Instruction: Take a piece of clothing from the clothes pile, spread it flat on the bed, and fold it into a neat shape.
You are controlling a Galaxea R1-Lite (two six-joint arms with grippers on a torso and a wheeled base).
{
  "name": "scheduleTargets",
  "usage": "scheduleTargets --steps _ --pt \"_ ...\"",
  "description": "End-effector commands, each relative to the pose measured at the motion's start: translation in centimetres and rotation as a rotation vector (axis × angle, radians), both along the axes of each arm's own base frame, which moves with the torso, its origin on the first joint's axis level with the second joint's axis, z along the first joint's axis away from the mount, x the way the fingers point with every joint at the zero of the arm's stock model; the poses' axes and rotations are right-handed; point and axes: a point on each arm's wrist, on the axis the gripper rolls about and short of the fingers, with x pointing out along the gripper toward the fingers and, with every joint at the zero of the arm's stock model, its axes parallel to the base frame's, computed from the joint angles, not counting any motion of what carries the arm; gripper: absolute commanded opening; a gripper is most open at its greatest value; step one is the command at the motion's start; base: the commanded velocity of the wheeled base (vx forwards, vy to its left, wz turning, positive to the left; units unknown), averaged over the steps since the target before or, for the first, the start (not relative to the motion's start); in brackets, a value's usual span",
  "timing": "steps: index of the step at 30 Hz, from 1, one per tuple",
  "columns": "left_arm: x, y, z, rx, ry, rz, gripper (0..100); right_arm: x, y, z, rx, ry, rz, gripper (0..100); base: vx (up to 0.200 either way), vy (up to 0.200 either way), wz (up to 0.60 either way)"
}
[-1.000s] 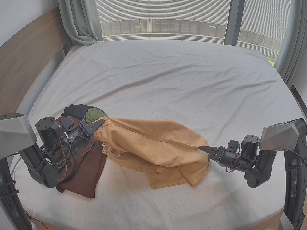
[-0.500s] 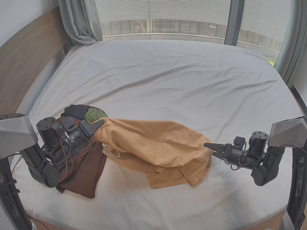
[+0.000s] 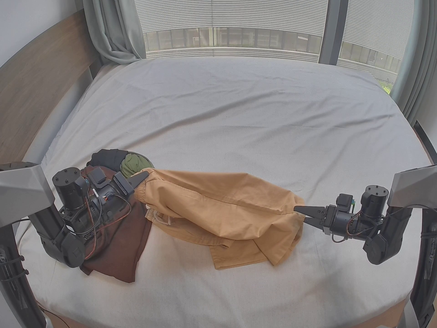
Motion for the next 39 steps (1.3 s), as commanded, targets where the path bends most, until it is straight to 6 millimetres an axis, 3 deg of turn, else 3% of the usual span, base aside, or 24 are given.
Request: scheduleTargets --steps 1,7,13,26,37,38,39 --pt "0.0 0.0 -0.1 0.0 0.003 -0.001 0 0.0 -0.1 0.4 0.001 -0.017 0.015 100 0.0 0.0 0.0" --pt "0.0 -0.1 -0.3 0.001 0.009 -0.002 0 0.4 0.5 0.1 -0.006 -0.036 0.044 100 0.0 0.0 0.0" --pt "0.0 -0.1 -0.1 -0.002 0.006 -0.007 0 0.9 0.6 -1.6 -0.051 -0.061 0.059 100 0.0 0.0 0.0" --pt "-0.1 -0.3 -0.2 -0.002 0.009 -0.013 0 1.9 3.1 -1.8 -0.045 -0.108 0.118 100 0.0 0.0 0.0" --pt "0.0 -0.3 -0.2 -0.003 0.01 -0.013 0 2.8 3.1 -2.0 -0.046 -0.127 0.103 100 0.0 0.0 0.0" --pt "0.0 -0.3 -0.2 -0.003 0.01 -0.013 0 3.0 3.2 -1.9 -0.053 -0.136 0.071 0 0.0 0.0 0.0" --pt "0.0 -0.3 -0.2 -0.003 0.01 -0.013 0 3.0 3.2 -1.9 -0.053 -0.136 0.071 0 0.0 0.0 0.0"
